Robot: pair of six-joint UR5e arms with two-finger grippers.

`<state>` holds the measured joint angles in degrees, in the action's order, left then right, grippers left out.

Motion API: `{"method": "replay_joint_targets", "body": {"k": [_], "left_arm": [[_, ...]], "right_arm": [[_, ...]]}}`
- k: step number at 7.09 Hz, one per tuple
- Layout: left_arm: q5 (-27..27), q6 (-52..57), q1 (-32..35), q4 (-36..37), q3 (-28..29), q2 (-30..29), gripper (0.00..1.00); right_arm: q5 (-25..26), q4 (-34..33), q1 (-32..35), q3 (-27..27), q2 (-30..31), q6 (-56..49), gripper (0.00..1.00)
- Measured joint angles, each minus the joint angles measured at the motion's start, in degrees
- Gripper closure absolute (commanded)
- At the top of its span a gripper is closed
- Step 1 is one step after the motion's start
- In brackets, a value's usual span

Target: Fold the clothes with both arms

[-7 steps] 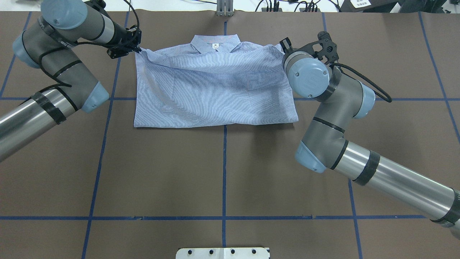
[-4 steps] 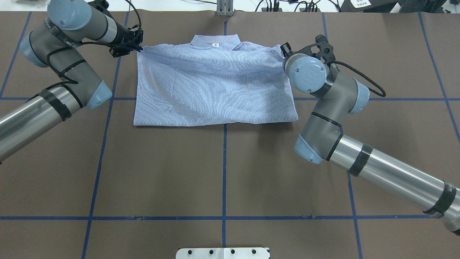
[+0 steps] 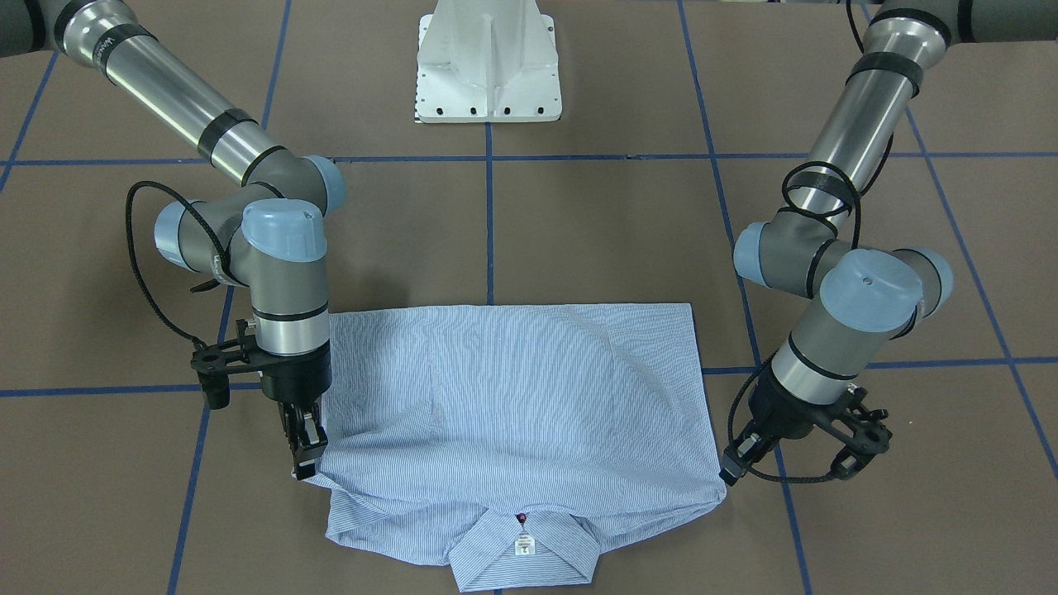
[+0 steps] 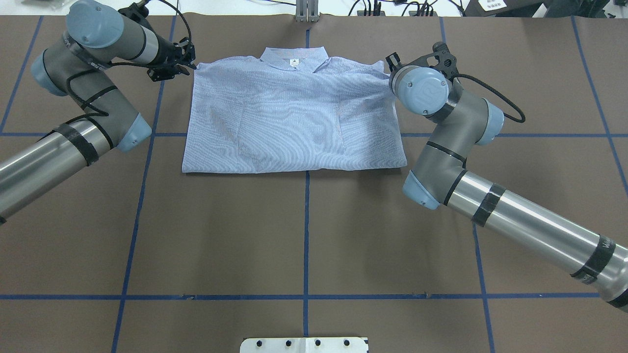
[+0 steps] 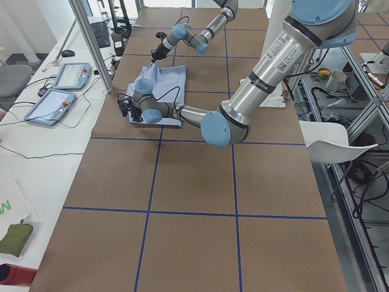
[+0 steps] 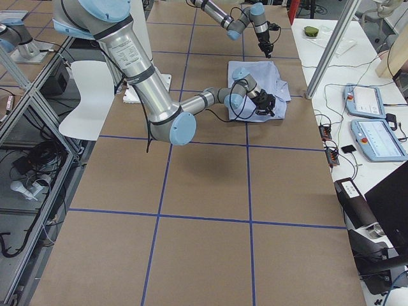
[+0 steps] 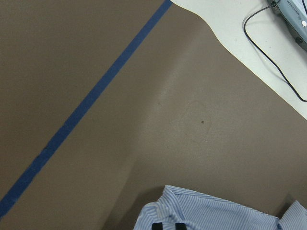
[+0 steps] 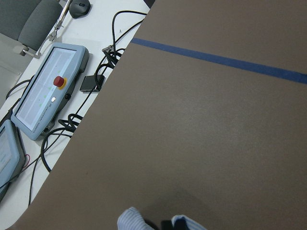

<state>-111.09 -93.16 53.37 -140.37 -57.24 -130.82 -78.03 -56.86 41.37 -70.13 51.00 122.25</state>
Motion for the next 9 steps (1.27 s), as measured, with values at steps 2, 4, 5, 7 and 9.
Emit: {"method": "replay_joint_targets", "body": {"k": [2, 4, 5, 7, 9], "left_arm": [[0.04, 0.06, 0.03, -0.44, 0.26, 0.05, 0.69], [0.21, 0.07, 0.12, -0.53, 0.18, 0.32, 0.69], [0.23, 0.08, 0.14, -0.65, 0.02, 0.59, 0.69], [0.18, 0.07, 0.15, -0.85, -0.35, 0.94, 0.69], [0.18, 0.12, 0.21, -0.96, -0.88, 1.3, 0.69]], "right_arm": [[-0.48, 0.08, 0.97, 3.74, -3.2, 0.09, 0.0], [-1.49, 0.1, 1.93, 4.95, -5.14, 0.38, 0.0], [-4.07, 0.17, 3.38, 4.43, -5.51, 0.55, 0.0], [-8.22, -0.15, 4.36, -1.59, -2.46, 1.59, 0.0], [-8.24, -0.6, -0.89, -14.95, 8.12, 4.72, 0.0]]}}
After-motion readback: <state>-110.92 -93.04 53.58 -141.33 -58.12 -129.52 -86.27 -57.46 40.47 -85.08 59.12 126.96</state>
